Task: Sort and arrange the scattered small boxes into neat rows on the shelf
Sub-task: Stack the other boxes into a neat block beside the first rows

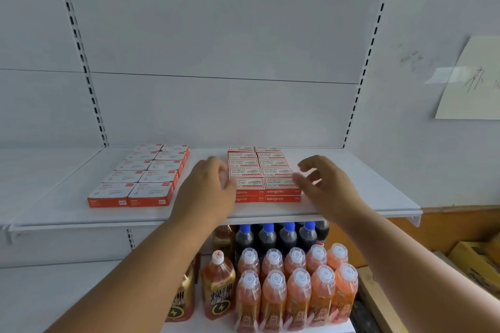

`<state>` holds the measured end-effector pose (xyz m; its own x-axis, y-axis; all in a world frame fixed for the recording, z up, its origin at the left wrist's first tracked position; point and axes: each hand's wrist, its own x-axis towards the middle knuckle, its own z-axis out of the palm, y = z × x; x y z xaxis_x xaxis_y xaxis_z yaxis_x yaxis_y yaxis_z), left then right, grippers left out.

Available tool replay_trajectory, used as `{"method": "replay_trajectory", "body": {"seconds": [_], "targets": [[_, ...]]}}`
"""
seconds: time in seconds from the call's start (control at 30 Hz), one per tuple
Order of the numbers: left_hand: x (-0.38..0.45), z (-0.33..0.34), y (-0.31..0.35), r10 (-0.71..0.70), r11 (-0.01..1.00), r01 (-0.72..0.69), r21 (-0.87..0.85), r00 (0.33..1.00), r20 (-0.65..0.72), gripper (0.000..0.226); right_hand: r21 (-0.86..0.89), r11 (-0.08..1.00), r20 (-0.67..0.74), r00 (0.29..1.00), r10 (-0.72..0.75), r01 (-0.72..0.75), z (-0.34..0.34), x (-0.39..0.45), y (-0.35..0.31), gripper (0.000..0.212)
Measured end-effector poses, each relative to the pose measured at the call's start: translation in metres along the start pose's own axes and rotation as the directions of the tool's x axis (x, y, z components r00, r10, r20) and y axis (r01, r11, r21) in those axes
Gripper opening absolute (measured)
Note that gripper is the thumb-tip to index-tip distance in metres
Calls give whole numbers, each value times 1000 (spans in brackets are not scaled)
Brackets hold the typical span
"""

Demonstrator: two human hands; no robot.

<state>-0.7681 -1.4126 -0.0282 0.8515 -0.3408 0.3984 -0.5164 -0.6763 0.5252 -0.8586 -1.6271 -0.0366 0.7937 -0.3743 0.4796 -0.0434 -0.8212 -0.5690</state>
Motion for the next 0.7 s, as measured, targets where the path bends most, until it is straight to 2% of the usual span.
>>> {"method": "replay_trajectory", "body": {"seconds": [0.03,0.07,0.17,0.27,0.4,0.6,0.7], "targets": [[8,-3,-1,-38,998,38,53,999,-10,15,-17,997,-28,997,78,-79,-2,8,-1,18],[17,-4,-2,-76,987,74,139,997,13,24,-64,985,-16,987,162,-163,-3,17,-1,28],[37,-6,0,-169,935,88,345,962,213,45,-224,917,220,899,379,-331,-6,39,-8,53],[45,0,0,-183,927,52,373,928,325,46,-385,894,359,855,375,-230,-1,42,-11,52],[43,9,-2,-162,933,39,356,933,322,41,-489,866,364,876,315,-109,9,39,-6,51],[41,16,-5,-157,953,59,299,936,316,40,-559,826,345,884,315,-76,16,43,-2,53],[47,13,-9,-175,960,79,268,918,355,44,-519,843,349,866,359,-140,13,46,-2,56]]}}
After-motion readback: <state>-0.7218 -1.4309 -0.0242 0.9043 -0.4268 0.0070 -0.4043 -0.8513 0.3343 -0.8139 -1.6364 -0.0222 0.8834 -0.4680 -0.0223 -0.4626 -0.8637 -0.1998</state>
